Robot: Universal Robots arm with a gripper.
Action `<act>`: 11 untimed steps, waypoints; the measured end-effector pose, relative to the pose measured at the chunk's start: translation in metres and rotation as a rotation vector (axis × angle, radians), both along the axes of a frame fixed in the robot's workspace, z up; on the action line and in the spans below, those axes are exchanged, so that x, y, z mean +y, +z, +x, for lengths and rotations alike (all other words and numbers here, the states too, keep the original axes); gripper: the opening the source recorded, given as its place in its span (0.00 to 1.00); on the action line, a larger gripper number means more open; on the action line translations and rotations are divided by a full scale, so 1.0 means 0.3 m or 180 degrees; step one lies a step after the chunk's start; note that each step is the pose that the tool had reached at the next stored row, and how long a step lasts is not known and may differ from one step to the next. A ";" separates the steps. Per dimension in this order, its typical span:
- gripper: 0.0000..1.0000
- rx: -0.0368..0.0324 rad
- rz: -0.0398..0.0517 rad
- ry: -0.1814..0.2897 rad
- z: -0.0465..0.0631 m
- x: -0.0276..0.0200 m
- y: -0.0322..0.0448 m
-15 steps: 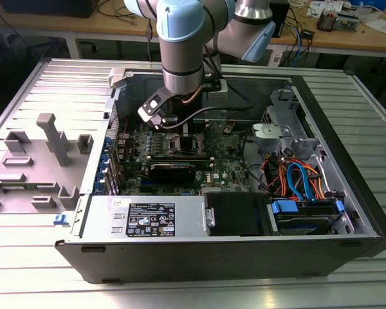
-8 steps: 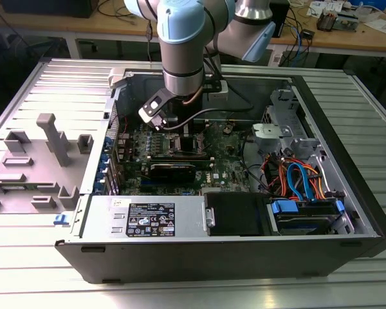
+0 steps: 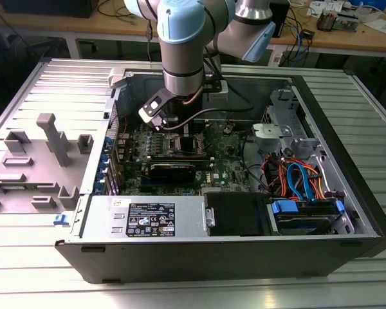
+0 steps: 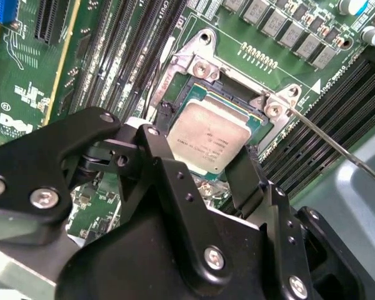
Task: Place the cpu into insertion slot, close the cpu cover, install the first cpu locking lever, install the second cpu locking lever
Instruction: 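Place the cpu into insertion slot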
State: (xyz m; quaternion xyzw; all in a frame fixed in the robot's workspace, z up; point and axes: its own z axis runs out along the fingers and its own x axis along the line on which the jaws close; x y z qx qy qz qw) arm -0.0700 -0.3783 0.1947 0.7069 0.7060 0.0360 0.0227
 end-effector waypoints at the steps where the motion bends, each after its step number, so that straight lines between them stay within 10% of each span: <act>1: 0.61 0.0000 0.0000 0.0000 0.000 0.000 0.001; 11: 0.61 0.0032 0.0000 0.0000 0.003 0.000 0.049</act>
